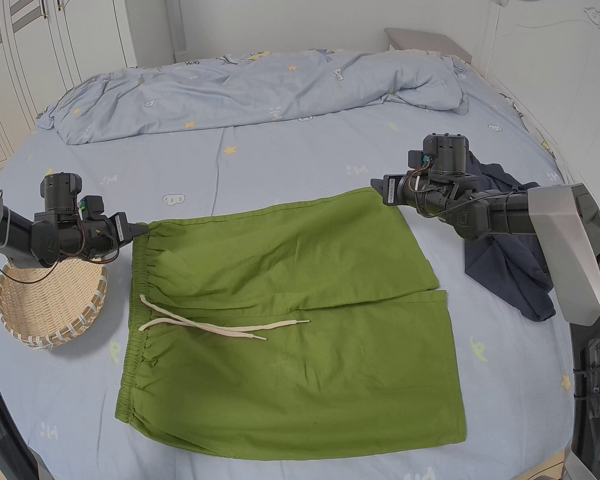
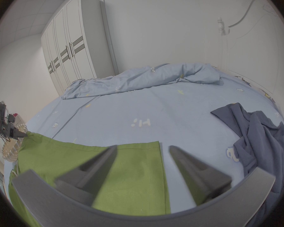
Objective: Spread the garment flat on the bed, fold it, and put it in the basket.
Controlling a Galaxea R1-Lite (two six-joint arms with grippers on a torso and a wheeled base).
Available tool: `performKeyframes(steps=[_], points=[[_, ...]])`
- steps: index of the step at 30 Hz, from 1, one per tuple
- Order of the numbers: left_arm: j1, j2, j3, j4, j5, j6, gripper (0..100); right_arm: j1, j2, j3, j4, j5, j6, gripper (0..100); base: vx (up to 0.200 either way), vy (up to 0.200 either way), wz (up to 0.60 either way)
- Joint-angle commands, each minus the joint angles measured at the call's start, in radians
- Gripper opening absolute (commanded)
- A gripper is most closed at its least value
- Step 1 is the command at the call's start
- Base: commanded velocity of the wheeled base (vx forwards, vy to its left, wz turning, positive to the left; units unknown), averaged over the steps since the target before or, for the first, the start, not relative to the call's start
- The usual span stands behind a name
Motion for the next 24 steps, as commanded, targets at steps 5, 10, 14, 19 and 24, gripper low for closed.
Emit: performKeyframes(steps=[5, 10, 14, 19, 24], points=[[-0.021, 0.018, -0.017, 0.0, 0.003, -0.002, 100, 0.002, 0.016, -0.01, -0.002, -0.001, 0.006, 100, 0.0, 0.0, 0.0], [-0.035, -0.068, 0.019, 0.0, 0.001, -0.004, 100, -0.006, -0.002, -0.004, 0.001, -0.001, 0.013, 100, 0.0, 0.0, 0.0], [-0.038, -0.195, 0.109, -0.002, 0.001, -0.004, 100, -0.015, -0.074, 0.052, 0.003, -0.012, 0.042, 100, 0.0, 0.0, 0.0], [-0.048, -0.372, 0.273, 0.0, -0.005, -0.013, 100, -0.021, -0.231, 0.241, 0.003, -0.012, 0.131, 100, 0.0, 0.0, 0.0], [-0.043, -0.507, 0.48, 0.001, -0.01, -0.033, 100, -0.037, -0.446, 0.554, 0.004, 0.009, 0.203, 100, 0.0, 0.0, 0.0]])
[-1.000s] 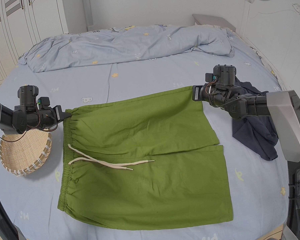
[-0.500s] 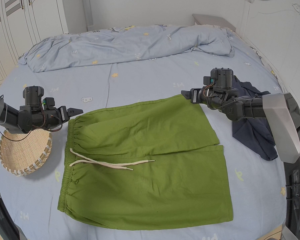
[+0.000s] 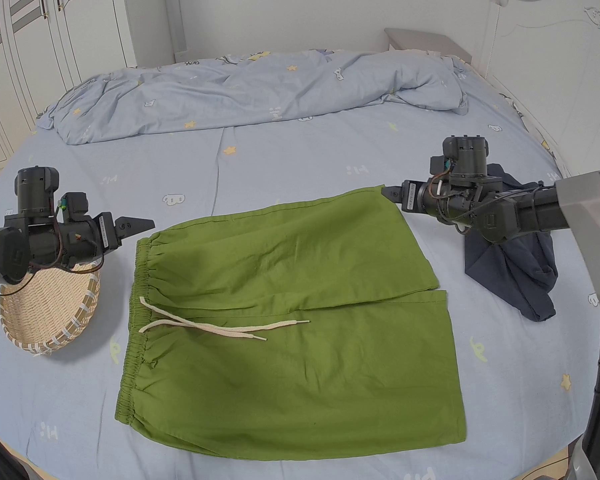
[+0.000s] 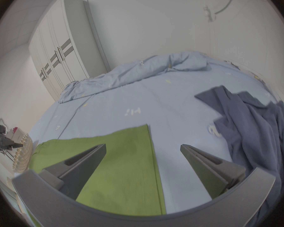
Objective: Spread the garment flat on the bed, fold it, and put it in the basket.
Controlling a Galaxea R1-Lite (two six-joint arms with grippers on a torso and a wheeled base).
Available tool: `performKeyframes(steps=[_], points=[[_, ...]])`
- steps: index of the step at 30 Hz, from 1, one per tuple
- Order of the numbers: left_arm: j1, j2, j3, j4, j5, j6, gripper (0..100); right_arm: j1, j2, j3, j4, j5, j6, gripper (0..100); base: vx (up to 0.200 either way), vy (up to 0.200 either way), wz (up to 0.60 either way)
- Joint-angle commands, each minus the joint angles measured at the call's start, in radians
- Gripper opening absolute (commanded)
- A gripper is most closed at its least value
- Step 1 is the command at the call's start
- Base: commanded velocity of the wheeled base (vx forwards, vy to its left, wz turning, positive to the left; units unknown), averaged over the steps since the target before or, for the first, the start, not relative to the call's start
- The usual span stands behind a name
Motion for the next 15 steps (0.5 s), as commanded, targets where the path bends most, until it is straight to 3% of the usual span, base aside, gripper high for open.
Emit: performKeyframes(steps=[1, 7, 15], points=[[0.001, -0.265, 0.335, 0.002, -0.005, -0.02, 100, -0.017, -0.371, 0.436, 0.001, 0.053, 0.096, 100, 0.0, 0.0, 0.0], [0.01, -0.354, 0.545, 0.002, -0.005, -0.026, 100, -0.022, -0.542, 0.723, -0.002, 0.15, 0.136, 100, 0.0, 0.0, 0.0], [0.012, -0.471, 0.768, 0.002, -0.045, -0.037, 100, -0.017, -0.67, 0.907, -0.004, 0.156, 0.184, 100, 0.0, 0.0, 0.0]])
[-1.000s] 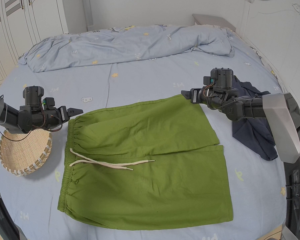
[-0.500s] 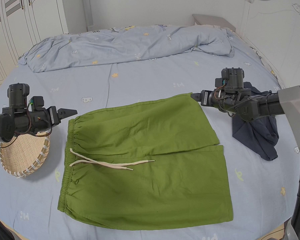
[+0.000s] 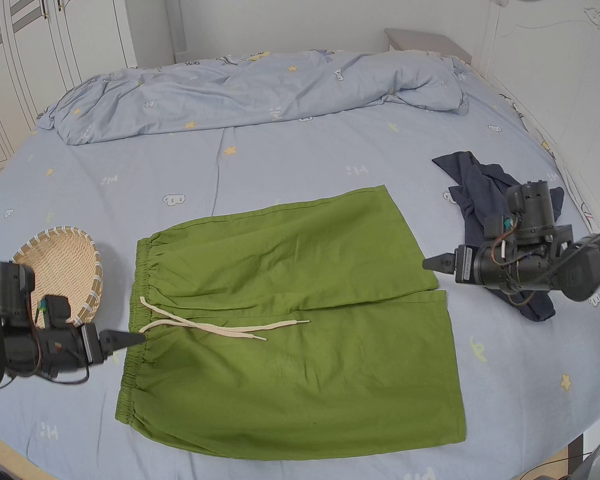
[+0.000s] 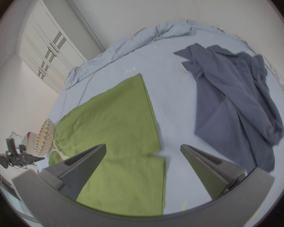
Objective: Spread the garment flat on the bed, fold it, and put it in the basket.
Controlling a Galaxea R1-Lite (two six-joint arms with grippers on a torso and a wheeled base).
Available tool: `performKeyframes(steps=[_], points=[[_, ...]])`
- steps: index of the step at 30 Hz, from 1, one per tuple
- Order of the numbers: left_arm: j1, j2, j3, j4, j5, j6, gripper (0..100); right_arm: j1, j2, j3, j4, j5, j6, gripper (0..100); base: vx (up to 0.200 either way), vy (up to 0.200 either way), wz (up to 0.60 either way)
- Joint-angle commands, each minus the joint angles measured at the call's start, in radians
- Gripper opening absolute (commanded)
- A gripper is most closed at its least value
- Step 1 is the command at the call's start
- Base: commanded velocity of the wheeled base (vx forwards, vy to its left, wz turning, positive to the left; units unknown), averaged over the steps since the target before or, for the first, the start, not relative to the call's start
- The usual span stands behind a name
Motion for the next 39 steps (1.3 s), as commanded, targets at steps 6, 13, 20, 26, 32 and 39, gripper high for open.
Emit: performKeyframes(steps=[6, 13, 20, 26, 32, 39], points=[[0.014, -0.197, 0.336, 0.0, -0.054, -0.01, 100, 0.008, -0.293, 0.266, -0.004, 0.038, 0.051, 100, 0.0, 0.0, 0.0], [0.017, -0.16, 0.361, 0.0, -0.055, -0.001, 100, 0.029, -0.329, 0.288, -0.002, 0.036, 0.049, 100, 0.0, 0.0, 0.0], [0.019, -0.002, 0.349, -0.003, -0.057, 0.004, 100, 0.036, -0.328, 0.289, -0.001, 0.035, 0.049, 100, 0.0, 0.0, 0.0], [0.05, 0.17, 0.338, -0.087, -0.081, 0.004, 100, 0.036, -0.329, 0.288, -0.001, 0.035, 0.049, 100, 0.0, 0.0, 0.0], [0.088, 0.254, 0.336, -0.198, -0.109, 0.004, 100, 0.031, -0.334, 0.288, -0.004, 0.035, 0.048, 100, 0.0, 0.0, 0.0], [0.089, 0.251, 0.333, -0.3, -0.164, -0.003, 100, 0.026, -0.333, 0.288, -0.004, 0.035, 0.048, 100, 0.0, 0.0, 0.0]])
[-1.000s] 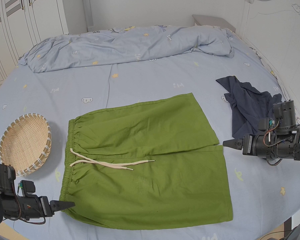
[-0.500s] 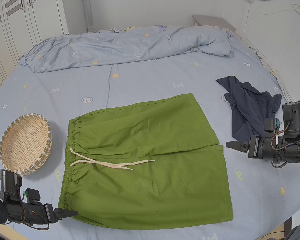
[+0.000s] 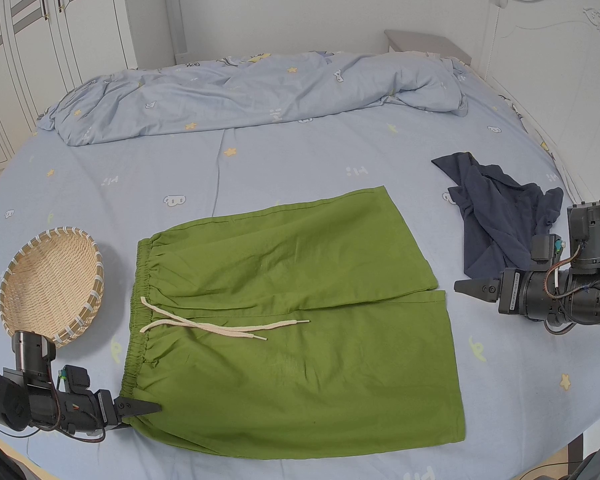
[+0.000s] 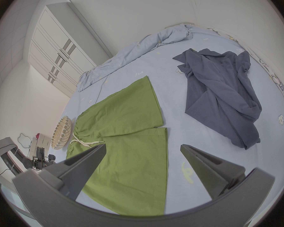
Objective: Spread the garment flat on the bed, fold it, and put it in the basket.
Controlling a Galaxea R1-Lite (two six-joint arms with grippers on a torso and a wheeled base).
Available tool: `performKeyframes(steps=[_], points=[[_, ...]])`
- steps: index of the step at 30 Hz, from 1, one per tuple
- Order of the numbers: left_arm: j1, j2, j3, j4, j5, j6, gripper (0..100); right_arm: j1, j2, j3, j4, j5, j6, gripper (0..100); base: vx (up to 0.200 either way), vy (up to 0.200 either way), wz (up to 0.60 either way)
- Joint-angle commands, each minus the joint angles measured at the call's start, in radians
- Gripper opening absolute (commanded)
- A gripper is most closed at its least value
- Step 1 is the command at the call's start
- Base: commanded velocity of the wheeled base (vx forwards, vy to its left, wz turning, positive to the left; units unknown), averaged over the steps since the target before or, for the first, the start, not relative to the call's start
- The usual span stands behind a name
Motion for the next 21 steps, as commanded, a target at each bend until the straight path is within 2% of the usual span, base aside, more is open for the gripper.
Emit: performKeyframes(steps=[1, 8, 9, 18, 21], points=[[0.006, 0.03, -0.003, -0.043, -0.006, -0.002, 100, -0.004, 0.002, -0.001, -0.001, 0.0, 0.0, 100, 0.0, 0.0, 0.0], [0.006, 0.019, 0.003, -0.074, -0.005, -0.002, 100, -0.004, 0.003, 0.001, -0.001, 0.0, 0.0, 100, 0.0, 0.0, 0.0], [0.006, 0.013, 0.006, -0.077, -0.005, -0.002, 0, -0.004, 0.003, 0.001, -0.001, 0.0, 0.0, 100, 0.0, 0.0, 0.0], [0.009, -0.083, 0.056, -0.077, -0.005, 0.003, 0, 0.001, 0.005, 0.003, -0.001, 0.0, 0.0, 100, 0.0, 0.0, 0.0], [0.009, -0.177, 0.112, -0.077, 0.0, 0.006, 0, 0.002, 0.002, 0.012, -0.003, -0.001, -0.005, 100, 0.0, 0.0, 0.0]])
